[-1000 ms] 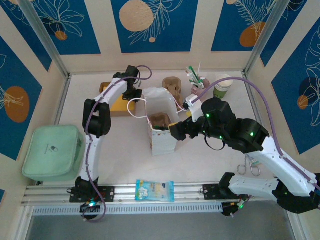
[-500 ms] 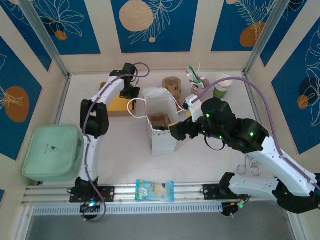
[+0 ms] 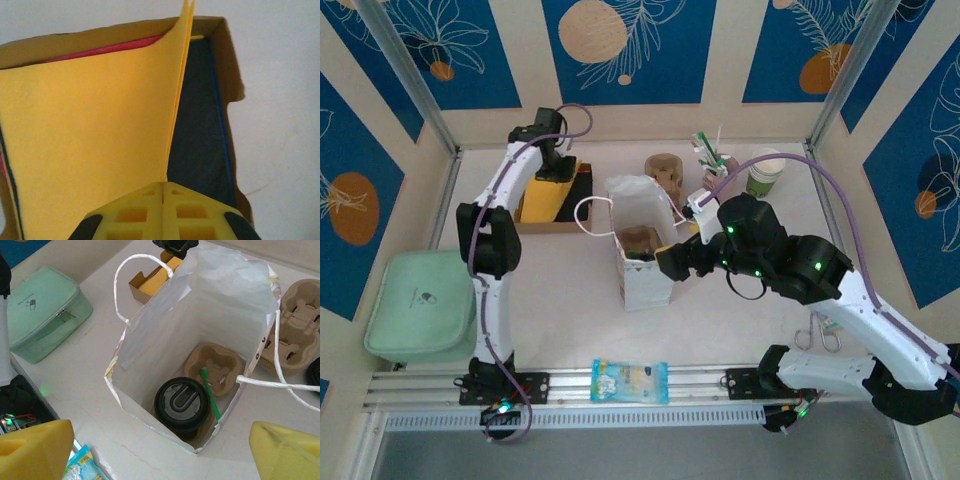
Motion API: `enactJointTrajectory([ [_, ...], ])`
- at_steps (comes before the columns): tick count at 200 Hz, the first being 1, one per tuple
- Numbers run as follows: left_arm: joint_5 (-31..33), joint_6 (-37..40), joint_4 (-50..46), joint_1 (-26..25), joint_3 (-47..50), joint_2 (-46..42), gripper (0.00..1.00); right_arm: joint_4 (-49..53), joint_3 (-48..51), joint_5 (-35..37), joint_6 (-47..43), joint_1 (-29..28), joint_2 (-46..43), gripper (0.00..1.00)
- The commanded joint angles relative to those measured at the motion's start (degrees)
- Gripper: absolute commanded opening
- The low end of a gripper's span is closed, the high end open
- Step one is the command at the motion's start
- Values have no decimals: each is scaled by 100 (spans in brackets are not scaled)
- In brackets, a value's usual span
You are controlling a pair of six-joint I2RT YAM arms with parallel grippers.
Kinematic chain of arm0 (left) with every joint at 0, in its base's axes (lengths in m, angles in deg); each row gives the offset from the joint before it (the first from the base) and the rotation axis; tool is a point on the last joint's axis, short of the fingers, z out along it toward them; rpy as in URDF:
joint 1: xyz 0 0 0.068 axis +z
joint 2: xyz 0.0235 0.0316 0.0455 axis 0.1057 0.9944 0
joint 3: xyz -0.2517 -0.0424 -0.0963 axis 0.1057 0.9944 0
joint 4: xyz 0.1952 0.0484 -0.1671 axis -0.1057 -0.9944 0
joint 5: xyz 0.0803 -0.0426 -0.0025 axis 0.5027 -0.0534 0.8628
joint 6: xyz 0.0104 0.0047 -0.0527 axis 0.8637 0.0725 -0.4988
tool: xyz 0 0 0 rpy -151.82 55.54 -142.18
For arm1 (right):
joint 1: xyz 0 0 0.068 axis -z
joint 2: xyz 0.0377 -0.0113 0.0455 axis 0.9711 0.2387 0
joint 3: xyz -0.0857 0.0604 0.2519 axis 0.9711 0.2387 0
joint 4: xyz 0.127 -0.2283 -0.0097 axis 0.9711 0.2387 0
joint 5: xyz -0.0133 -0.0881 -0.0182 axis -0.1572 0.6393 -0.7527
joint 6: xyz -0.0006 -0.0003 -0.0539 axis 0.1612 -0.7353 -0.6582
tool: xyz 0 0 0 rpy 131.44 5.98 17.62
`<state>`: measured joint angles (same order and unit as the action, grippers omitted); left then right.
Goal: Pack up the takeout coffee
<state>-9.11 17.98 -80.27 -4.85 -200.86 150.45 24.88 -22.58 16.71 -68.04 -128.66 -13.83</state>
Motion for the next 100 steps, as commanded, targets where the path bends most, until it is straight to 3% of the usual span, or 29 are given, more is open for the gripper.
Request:
enactJointTrajectory([
  [1,-5,88,-225,180,-144,-302,1,-139,-145,-97,-58,23,-3,91],
  [100,120,-86,-130,750,218,-580,1,-165,-79,-97,-33,22,-19,91],
])
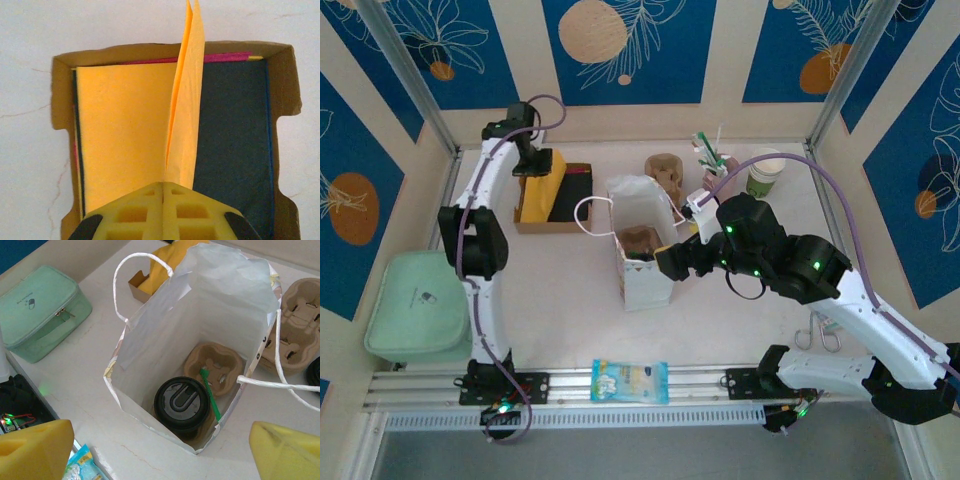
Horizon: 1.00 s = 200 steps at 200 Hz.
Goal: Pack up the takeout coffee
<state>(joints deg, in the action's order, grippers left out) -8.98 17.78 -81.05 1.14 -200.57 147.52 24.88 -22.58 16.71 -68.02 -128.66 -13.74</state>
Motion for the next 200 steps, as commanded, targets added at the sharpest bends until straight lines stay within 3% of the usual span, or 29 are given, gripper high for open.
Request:
enactJointTrajectory([
  [1,107,-71,-42,155,201,-293,0,-165,-75,-95,-33,20,-29,91],
  [149,651,-92,64,557,452,469,3,-131,-141,-113,-36,13,-28,91],
  [173,650,-271,2,627,319,566,17,-130,-163,-132,-42,12,-24,91],
  [182,669,-340,-41,625,269,573,33,-130,-171,-141,-40,0,-29,91],
  [193,737,-471,-11,624,293,505,60,-130,-165,-144,-34,8,-30,91],
  [200,797,-557,42,616,350,425,69,-121,-161,-139,-31,0,-29,91],
])
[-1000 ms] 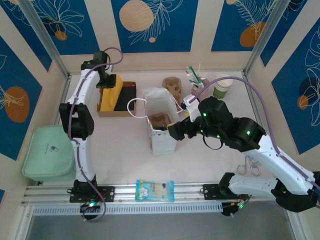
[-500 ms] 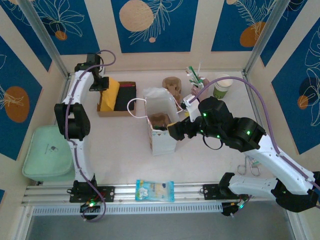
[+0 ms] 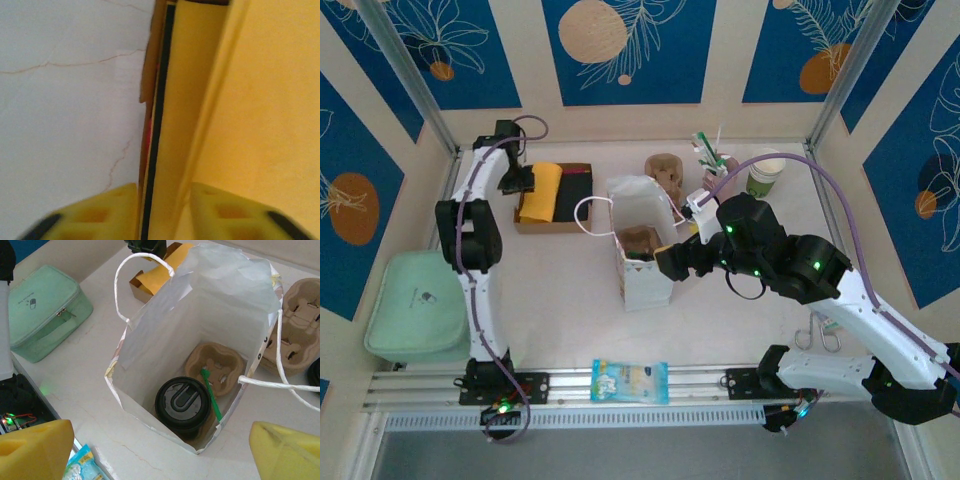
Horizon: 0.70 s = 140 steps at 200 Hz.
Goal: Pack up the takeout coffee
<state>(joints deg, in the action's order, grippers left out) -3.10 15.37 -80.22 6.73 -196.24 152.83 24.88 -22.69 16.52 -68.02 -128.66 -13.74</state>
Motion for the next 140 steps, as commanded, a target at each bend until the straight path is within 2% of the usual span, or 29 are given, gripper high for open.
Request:
enactJointTrajectory([
  [1,215,-331,-30,57,-68,-116,70,-117,-154,-118,-31,-5,-29,91],
  [36,406,-703,666,-63,474,-836,74,-128,-164,-129,-34,-9,-29,91],
  [59,435,-368,1199,-443,754,-1225,79,-165,-156,-151,-31,-21,-20,91],
  [71,439,-109,1059,-686,485,-1077,79,-191,-149,-159,-35,-19,-12,91],
  [101,1407,331,265,-1228,-506,-256,79,-138,-158,-153,-7,-31,-24,91],
  [125,1866,418,-10,-1437,-841,196,79,-38,-136,-50,-8,-39,-136,92],
  [140,1907,384,-36,-1499,-854,330,79,-14,-103,-7,-1,-42,-219,92],
])
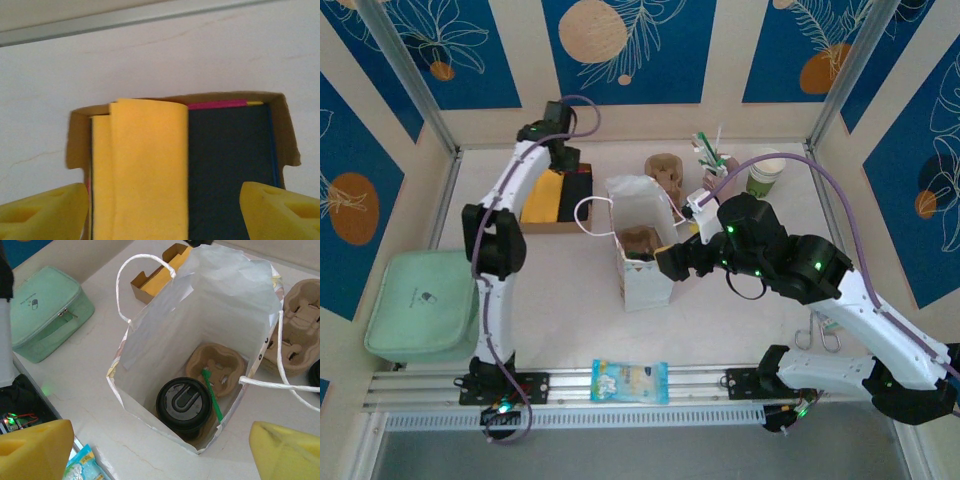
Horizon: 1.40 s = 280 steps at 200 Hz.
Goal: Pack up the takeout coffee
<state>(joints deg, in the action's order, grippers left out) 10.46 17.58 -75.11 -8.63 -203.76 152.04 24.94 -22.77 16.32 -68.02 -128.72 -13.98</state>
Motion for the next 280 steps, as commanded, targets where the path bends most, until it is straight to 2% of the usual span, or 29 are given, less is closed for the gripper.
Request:
enactJointTrajectory([
  [1,549,163,-543,37,-106,418,79,-17,-86,10,2,-37,-197,92],
  [76,718,196,-632,-55,-76,853,75,-13,-45,61,4,-22,-266,92],
  [179,769,259,-549,-51,76,1059,50,-30,-51,70,12,-28,-286,92],
  [193,755,294,-531,-53,70,1059,44,-38,-51,76,10,-26,-273,92],
  [227,695,391,-518,-55,83,1076,21,-32,-52,101,11,-27,-295,92],
  [280,715,436,-566,-44,80,1004,4,-40,-7,102,46,-28,-340,92],
])
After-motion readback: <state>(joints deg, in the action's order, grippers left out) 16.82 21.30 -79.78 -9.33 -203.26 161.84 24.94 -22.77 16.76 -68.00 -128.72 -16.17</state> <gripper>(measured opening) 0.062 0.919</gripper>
